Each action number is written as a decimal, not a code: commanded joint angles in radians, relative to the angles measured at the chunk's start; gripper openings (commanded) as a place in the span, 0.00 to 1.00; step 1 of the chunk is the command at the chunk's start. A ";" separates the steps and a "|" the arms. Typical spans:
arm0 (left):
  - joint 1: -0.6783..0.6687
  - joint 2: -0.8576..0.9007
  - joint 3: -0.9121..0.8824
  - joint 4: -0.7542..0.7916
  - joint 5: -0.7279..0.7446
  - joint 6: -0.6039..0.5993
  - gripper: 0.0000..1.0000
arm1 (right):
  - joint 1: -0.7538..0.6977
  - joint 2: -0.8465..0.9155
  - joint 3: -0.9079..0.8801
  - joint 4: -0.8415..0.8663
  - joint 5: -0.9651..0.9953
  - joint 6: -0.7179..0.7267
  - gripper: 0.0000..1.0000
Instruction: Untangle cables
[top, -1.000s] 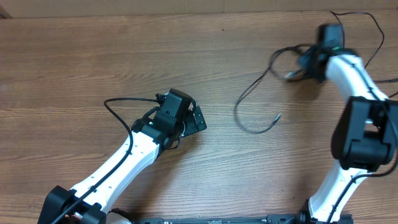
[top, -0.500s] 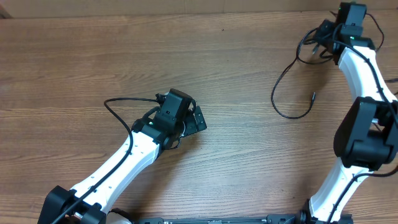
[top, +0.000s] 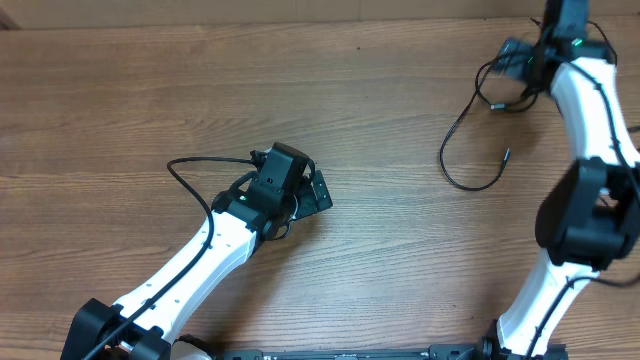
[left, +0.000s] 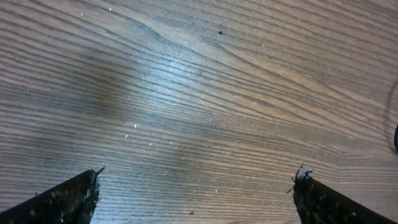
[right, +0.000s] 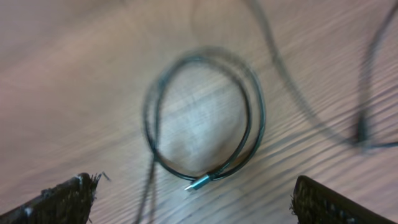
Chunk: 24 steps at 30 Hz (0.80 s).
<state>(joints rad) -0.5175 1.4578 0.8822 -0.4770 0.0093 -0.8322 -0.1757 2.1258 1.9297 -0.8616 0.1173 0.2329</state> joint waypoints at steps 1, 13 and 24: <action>-0.006 -0.005 -0.004 0.003 -0.020 -0.002 1.00 | 0.014 -0.220 0.178 -0.048 0.024 -0.006 1.00; 0.052 -0.073 0.024 0.021 -0.222 0.161 1.00 | 0.121 -0.564 0.245 -0.031 0.024 -0.006 1.00; 0.412 -0.637 0.023 -0.272 -0.376 0.438 0.99 | 0.272 -0.713 0.228 -0.061 0.021 -0.006 1.00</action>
<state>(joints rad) -0.1848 0.9630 0.8871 -0.6991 -0.3260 -0.4866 0.0387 1.4696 2.1689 -0.9257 0.1352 0.2314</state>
